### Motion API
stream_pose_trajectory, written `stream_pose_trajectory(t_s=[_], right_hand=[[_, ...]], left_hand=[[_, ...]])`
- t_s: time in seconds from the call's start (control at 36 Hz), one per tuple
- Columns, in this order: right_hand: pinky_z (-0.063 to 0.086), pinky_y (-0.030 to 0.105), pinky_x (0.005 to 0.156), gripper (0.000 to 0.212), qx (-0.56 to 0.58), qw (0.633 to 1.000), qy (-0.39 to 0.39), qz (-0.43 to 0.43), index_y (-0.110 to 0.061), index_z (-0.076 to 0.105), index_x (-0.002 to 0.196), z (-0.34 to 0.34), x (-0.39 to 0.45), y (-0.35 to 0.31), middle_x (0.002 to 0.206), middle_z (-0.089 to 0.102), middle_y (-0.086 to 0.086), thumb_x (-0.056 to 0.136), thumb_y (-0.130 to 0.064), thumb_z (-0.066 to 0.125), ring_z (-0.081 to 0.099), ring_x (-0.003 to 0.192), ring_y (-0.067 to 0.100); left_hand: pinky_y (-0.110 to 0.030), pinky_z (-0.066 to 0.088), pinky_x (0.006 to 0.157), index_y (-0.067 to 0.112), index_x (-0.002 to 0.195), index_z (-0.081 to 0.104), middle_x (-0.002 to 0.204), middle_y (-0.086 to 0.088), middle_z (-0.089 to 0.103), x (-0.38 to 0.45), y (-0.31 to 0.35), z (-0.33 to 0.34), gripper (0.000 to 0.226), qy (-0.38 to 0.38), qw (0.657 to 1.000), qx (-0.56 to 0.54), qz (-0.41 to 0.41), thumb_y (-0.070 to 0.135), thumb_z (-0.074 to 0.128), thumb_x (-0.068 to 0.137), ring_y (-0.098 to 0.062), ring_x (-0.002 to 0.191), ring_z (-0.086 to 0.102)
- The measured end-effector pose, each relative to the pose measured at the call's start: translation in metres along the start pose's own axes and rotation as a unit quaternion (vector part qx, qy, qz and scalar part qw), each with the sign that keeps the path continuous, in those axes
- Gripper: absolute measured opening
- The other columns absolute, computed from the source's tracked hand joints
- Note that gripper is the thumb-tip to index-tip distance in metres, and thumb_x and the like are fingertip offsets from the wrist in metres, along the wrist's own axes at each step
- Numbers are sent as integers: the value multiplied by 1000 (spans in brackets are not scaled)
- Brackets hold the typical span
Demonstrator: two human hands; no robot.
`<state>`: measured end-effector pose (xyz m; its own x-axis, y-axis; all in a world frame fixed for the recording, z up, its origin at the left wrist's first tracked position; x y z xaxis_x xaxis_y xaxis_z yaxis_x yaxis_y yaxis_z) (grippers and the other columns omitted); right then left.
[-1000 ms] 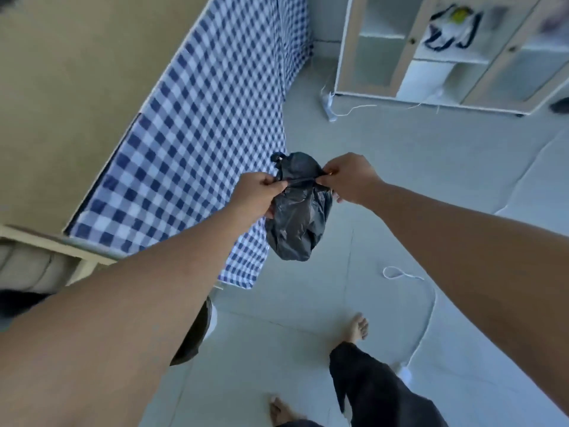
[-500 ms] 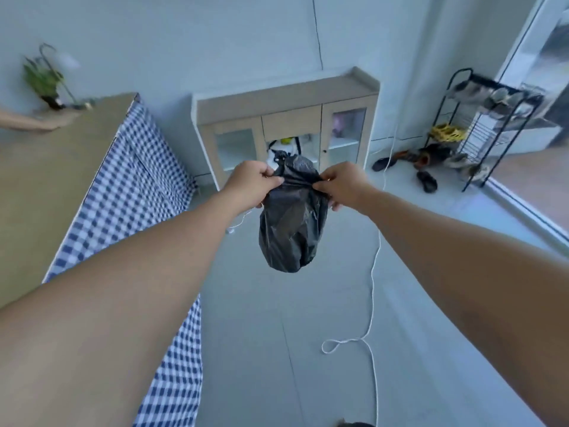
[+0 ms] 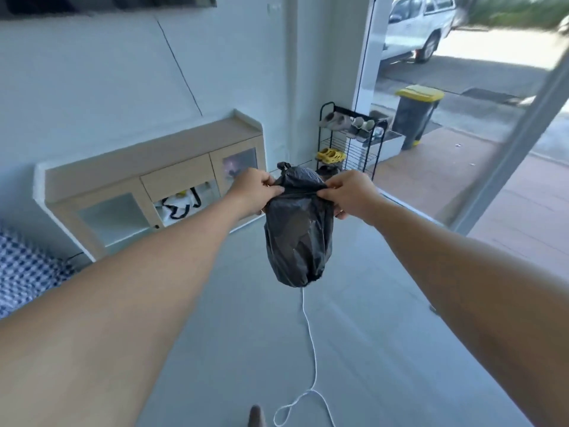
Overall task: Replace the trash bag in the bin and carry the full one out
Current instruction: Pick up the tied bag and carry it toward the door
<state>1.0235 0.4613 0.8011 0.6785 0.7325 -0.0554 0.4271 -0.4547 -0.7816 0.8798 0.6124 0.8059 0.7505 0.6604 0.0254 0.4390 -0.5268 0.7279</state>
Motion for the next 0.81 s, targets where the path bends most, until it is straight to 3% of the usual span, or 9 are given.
stream_pose_trajectory(t_s=[0.14,0.22,0.33,0.42,0.5,0.58,0.81], right_hand=[[61,35,59,4,3,997,58,42,-16,67,88,-42,34,38,74,67,12,89,-18,70,65,58,26],[56,30,52,12,0,990,108,90,-16,66,78,-75,44,70,72,66,16,90,-17,68,66,60,28],[53,25,46,17,2,981,152,122,-14,66,73,-102,39,97,67,63,17,91,-14,66,64,60,28],[49,23,40,13,14,967,195,164,-9,70,77,-130,28,126,68,62,23,89,-13,66,61,57,29],[56,30,49,13,25,950,237,204,-16,71,74,-163,17,158,74,70,28,87,-15,67,68,59,34],[62,39,60,8,54,935,266,227,-9,73,88,-194,6,188,76,70,23,89,-13,66,69,61,31],[62,45,69,12,72,912,297,275,-5,70,99,-261,11,277,86,73,23,92,-13,65,74,72,38]], left_hand=[[-32,52,51,13,88,67,75,-6,64,78,28,43,17,-54,997,-17,55,29,69,88,-21,55,59],[-28,49,48,14,89,69,71,-4,65,119,58,81,15,-107,990,-21,91,29,68,89,-19,52,57],[-35,53,55,14,88,71,76,-6,68,154,86,119,18,-145,981,-39,122,31,71,87,-23,59,59],[-28,50,48,15,87,70,78,-6,67,173,119,164,16,-192,966,-63,158,30,73,85,-21,59,59],[-25,47,43,10,89,69,74,-6,65,179,160,208,14,-240,948,-60,200,24,70,88,-17,53,55],[-26,48,46,9,89,70,74,-7,65,184,193,252,14,-279,933,-61,217,23,70,88,-17,54,55],[-26,50,49,12,84,70,68,-4,65,212,253,365,14,-334,912,-68,228,26,73,85,-15,51,55]])
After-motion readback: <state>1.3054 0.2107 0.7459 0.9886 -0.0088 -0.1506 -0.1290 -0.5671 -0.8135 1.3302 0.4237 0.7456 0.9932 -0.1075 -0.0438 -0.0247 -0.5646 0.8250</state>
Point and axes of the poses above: each hand's wrist, its own x-axis towards the middle knuckle, its own z-axis out of the palm, y = z × x, the point moved 5 cm from there along x, towards the middle knuckle
